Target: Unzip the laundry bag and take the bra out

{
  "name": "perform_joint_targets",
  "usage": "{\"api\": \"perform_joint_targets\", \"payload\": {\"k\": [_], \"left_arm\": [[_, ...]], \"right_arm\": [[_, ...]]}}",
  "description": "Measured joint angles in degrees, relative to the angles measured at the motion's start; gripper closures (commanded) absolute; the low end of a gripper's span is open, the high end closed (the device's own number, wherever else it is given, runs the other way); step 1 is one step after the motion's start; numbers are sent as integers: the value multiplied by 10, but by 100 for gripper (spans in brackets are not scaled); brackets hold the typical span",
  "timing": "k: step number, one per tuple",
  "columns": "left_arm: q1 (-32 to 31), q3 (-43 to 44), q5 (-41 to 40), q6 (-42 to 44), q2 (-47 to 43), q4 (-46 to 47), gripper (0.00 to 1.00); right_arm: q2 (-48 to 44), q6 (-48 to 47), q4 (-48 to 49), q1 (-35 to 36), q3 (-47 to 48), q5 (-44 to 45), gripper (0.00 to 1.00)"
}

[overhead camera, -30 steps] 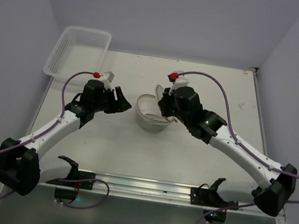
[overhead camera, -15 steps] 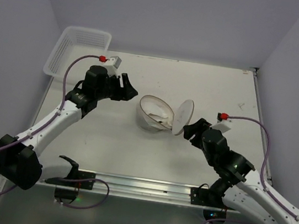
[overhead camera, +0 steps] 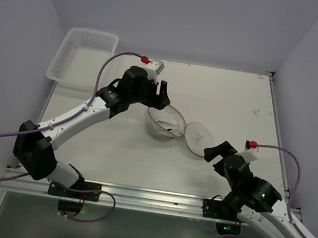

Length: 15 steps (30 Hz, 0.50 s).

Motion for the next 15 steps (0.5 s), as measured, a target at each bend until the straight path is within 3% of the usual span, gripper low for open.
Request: {"api": "perform_joint_targets", "payload": {"k": [8, 15], "left_arm": [[-90, 87, -85, 52, 103, -47, 22], [-133, 131, -152, 98, 182, -121, 17]], "right_arm": [[70, -55, 30, -6, 12, -2, 4], [198, -125, 135, -83, 22, -108, 4]]}}
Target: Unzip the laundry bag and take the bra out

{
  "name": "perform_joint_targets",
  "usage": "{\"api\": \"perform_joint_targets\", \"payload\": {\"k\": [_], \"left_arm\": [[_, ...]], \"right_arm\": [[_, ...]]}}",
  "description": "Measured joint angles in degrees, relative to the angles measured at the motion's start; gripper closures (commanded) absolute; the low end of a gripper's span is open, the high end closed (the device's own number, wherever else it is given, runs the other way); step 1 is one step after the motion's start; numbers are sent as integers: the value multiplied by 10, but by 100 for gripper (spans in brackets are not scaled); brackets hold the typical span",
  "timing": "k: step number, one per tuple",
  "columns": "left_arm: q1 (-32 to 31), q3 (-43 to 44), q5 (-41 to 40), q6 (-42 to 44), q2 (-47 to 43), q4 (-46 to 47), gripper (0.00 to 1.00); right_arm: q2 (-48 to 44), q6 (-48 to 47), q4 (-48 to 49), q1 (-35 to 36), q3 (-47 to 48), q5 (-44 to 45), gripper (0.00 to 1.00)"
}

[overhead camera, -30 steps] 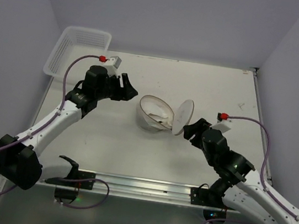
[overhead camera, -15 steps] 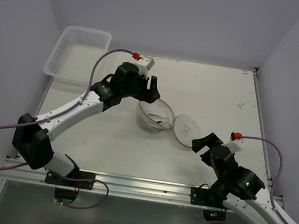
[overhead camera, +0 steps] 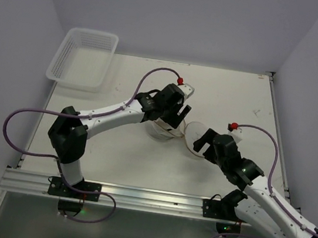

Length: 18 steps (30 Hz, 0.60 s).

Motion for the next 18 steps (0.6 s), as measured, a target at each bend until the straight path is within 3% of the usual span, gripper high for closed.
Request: {"api": "perform_joint_targets", "payload": {"k": [4, 12, 18], "left_arm": [[-10, 15, -37, 31, 20, -36, 14], [-14, 39, -85, 90, 35, -67, 14], [-14, 41, -93, 112, 56, -79, 25]], "right_arm": [[35, -26, 61, -70, 0, -75, 4], [111, -49, 147, -107, 0, -177, 4], [147, -58, 182, -122, 0, -206, 4]]}}
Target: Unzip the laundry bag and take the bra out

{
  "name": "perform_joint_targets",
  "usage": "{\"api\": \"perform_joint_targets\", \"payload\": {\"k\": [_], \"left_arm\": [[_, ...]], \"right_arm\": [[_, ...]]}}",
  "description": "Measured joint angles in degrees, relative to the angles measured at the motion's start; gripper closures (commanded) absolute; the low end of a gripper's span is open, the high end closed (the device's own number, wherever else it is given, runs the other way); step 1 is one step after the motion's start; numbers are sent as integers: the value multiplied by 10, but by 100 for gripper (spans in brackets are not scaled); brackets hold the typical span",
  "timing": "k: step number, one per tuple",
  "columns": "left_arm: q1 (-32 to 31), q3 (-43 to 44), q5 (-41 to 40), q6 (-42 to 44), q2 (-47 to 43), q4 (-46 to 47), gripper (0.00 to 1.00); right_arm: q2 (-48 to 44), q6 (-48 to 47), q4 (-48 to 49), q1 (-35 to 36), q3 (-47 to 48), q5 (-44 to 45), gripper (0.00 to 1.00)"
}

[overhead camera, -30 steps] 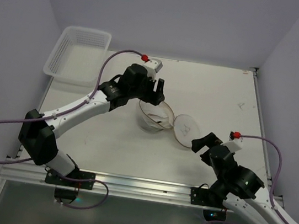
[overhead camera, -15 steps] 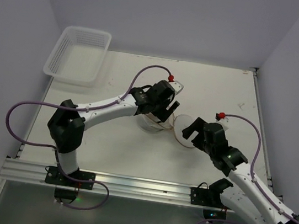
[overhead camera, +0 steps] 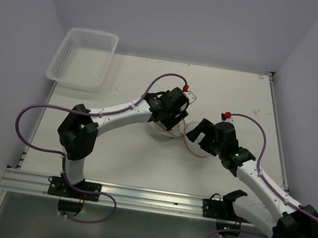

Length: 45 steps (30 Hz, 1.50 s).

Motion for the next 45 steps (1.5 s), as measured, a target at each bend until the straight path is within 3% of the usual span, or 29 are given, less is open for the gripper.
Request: {"api": "perform_joint_targets", "payload": {"k": [6, 8, 13, 14, 21, 24, 26, 27, 29, 30, 33, 45], "left_arm": [[0, 0, 1, 12, 11, -4, 53], [0, 0, 1, 13, 12, -4, 69], [0, -1, 1, 19, 12, -4, 90], [0, -2, 1, 19, 12, -3, 99], [0, -30, 7, 23, 10, 9, 100], [0, -43, 13, 23, -1, 15, 100], [0, -54, 18, 23, -16, 22, 100], [0, -59, 21, 22, -25, 27, 100], [0, -69, 28, 18, -48, 34, 100], [0, -73, 31, 17, -58, 38, 100], [3, -93, 47, 6, -100, 58, 100], [109, -173, 247, -101, -241, 200, 100]], "right_arm": [[49, -9, 30, -11, 6, -14, 5], [65, -11, 40, -14, 10, -19, 6], [111, -11, 59, -17, 36, -36, 8], [120, -11, 64, -17, 43, -42, 8], [191, -11, 96, -17, 80, -66, 11], [221, -11, 109, -17, 87, -78, 19], [236, -12, 113, -17, 88, -87, 32], [243, -11, 116, -17, 88, -91, 47], [249, -12, 120, -17, 88, -95, 63], [250, -10, 121, -17, 88, -96, 79], [250, -12, 131, -17, 86, -99, 98], [235, -24, 137, -17, 79, -100, 100]]}}
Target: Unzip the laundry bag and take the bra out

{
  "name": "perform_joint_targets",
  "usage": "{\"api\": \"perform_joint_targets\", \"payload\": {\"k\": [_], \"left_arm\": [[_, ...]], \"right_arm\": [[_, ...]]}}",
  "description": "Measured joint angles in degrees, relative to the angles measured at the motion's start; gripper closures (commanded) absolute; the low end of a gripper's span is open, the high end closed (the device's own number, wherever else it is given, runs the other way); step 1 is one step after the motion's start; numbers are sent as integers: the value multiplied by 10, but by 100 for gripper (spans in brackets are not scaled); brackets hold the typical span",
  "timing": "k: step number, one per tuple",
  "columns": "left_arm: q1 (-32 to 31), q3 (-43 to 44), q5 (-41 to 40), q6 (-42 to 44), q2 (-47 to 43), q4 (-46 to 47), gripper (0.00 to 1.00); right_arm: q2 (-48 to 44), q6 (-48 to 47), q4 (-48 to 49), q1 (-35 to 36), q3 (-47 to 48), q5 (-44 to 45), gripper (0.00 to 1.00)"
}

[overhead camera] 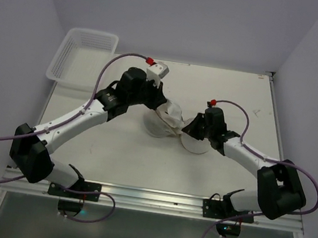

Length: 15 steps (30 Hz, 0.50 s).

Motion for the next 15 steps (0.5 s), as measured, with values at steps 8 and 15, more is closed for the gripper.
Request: {"api": "perform_joint_targets", "payload": {"k": [8, 15], "left_arm": [[56, 14, 109, -106, -39, 144, 100], [72, 18, 179, -233, -40, 314, 100]], "right_arm": [[-4, -10, 3, 0, 0, 1, 100], [-6, -21, -2, 0, 2, 7, 100]]}}
